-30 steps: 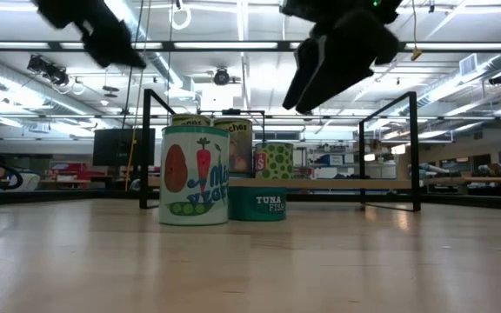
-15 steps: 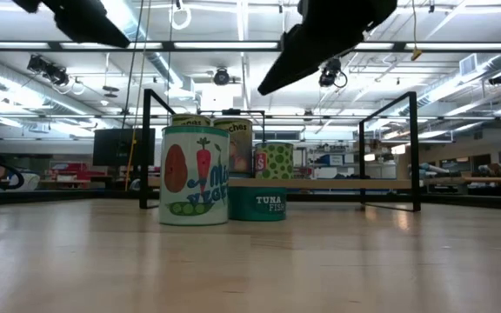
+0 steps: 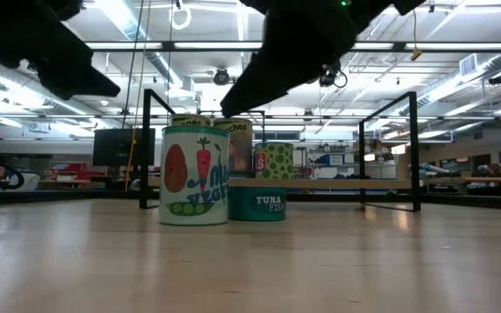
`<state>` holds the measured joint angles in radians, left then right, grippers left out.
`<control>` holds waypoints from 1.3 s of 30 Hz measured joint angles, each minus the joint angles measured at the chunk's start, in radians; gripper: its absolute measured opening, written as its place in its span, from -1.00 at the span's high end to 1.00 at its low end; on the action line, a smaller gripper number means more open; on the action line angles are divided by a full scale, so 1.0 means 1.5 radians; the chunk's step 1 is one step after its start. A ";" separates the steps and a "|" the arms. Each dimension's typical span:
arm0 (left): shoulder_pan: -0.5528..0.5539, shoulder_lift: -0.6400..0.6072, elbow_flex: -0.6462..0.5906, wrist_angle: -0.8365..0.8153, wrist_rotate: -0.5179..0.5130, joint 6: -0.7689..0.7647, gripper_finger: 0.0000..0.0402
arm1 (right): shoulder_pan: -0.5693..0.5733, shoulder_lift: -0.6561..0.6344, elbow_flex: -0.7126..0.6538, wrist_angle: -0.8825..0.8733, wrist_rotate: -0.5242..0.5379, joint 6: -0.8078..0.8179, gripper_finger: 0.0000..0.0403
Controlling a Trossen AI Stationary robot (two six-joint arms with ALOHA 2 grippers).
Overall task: Pick and place cans onto a shelf
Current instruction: Put the canned mixed vegetables on the shelf
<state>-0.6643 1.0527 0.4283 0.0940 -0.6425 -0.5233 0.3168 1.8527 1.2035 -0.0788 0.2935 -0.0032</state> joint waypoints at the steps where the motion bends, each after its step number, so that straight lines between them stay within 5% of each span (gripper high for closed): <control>1: 0.000 0.003 -0.010 0.023 0.003 -0.006 -0.58 | -0.003 0.003 0.005 0.002 0.000 0.000 -0.85; 18: 0.030 0.031 -0.016 0.048 0.012 -0.010 -0.58 | -0.029 0.072 0.115 0.007 -0.067 -0.124 -0.98; 39: 0.030 0.031 -0.016 0.044 0.013 -0.010 -0.58 | -0.061 0.100 0.109 0.007 -0.122 -0.126 -0.98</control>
<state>-0.6189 1.0996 0.4042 0.1604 -0.6224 -0.5384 0.2256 2.0024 1.3672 -0.0680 0.1106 -0.1917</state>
